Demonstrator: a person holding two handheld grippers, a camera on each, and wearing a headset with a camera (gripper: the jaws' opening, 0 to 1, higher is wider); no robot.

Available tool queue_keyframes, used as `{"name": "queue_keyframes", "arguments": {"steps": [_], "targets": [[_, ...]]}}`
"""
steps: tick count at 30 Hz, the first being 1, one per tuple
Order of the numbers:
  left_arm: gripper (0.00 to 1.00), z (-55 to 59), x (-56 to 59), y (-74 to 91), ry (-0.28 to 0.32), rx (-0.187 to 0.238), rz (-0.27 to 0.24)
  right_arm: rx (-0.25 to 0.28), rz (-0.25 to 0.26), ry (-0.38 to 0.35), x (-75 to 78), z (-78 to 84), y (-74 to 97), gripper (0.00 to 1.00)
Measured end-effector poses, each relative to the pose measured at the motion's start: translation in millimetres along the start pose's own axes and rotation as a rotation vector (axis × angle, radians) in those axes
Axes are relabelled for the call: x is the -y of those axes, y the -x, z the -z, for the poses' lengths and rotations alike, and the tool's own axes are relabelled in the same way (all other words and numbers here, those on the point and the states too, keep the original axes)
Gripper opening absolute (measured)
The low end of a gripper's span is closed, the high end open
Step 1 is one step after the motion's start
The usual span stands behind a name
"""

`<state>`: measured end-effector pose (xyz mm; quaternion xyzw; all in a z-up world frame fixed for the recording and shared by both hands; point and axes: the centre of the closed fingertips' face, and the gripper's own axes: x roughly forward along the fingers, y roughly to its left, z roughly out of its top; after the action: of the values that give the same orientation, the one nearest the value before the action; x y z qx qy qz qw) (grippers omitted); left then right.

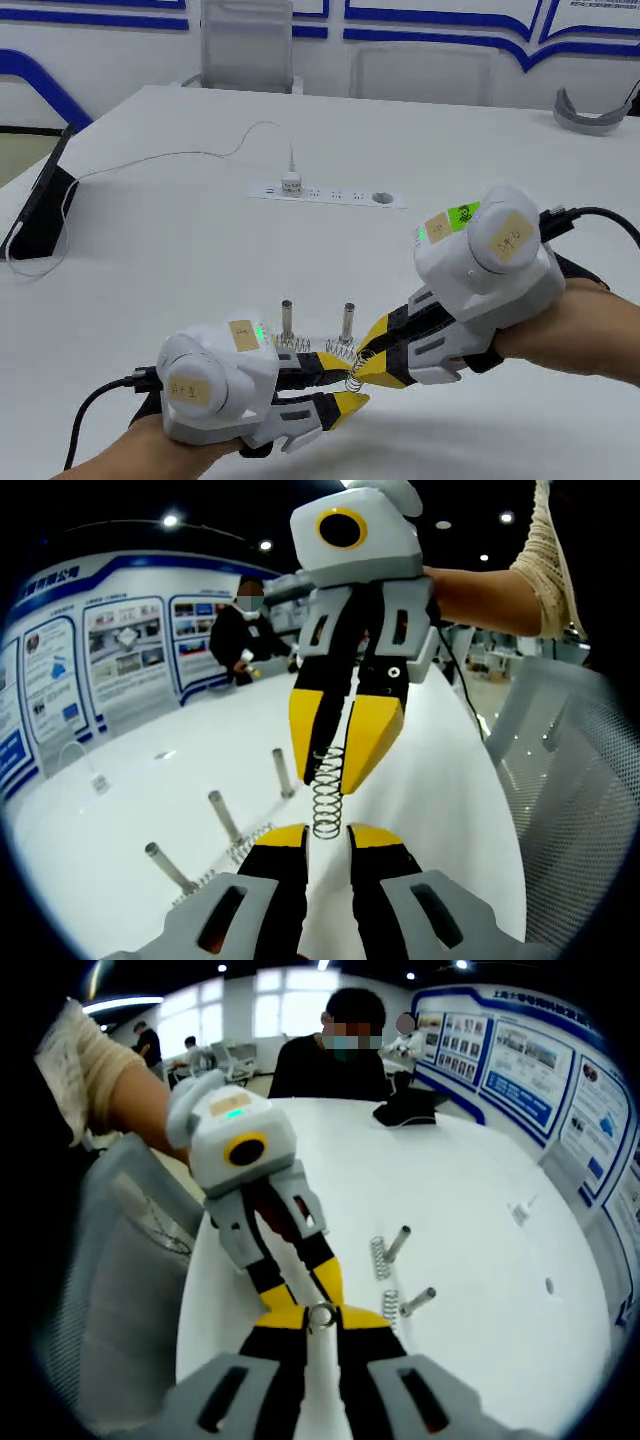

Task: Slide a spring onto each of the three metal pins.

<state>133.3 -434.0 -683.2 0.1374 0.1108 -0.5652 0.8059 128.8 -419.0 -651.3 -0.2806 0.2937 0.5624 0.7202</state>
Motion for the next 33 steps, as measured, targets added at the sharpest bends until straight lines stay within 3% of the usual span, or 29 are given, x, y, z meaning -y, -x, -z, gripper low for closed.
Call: {"name": "queue_keyframes", "arguments": {"steps": [20,33], "targets": [[0.34,7.0,-30.0,32.1,0.085,0.019,-0.121,-0.051,0.052,-0.042,21.0,17.7,24.7,0.12],[0.43,16.1,-41.9,51.1,0.136,0.027,-0.193,-0.077,0.091,-0.058,38.1,23.7,36.5,0.12]]}}
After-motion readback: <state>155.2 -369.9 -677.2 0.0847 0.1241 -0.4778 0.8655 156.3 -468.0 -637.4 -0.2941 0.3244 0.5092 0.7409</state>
